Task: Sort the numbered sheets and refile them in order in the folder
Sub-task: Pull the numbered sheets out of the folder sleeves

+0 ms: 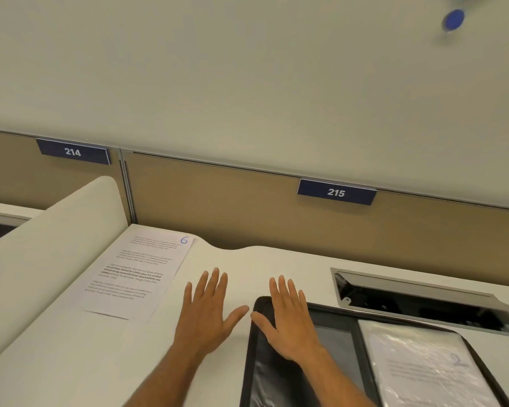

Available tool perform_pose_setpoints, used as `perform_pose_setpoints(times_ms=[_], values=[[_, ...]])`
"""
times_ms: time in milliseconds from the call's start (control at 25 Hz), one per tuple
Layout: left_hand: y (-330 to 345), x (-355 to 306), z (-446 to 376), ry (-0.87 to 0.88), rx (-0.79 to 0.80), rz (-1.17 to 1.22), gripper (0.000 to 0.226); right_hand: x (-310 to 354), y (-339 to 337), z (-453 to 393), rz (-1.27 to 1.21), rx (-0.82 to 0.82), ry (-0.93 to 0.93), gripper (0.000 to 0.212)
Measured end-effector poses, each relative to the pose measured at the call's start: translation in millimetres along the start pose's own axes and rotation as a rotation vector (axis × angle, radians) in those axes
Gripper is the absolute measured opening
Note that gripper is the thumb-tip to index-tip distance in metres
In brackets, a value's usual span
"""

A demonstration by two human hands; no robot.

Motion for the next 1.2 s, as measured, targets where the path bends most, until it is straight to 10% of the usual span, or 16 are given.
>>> perform_pose_setpoints(times_ms=[440, 1200], values=[[37, -169, 36, 0.185, 0.168, 0.039, 0.089, -198, -17, 101, 0.021, -0.052, 0.413, 0.126], [93, -282, 93, 0.233, 0.278, -0.018, 0.085, -347, -66, 182, -0.584, -0.282, 0.945, 0.047]])
Point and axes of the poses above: each hand's wrist, its own z-axis away from the middle knuckle, its own y-axis out of the palm, x = y × z, the point moved 2 cm from there along -z, towards the middle knuckle, and after that the axes turned 9 degrees about y, right-handed, at the moved point
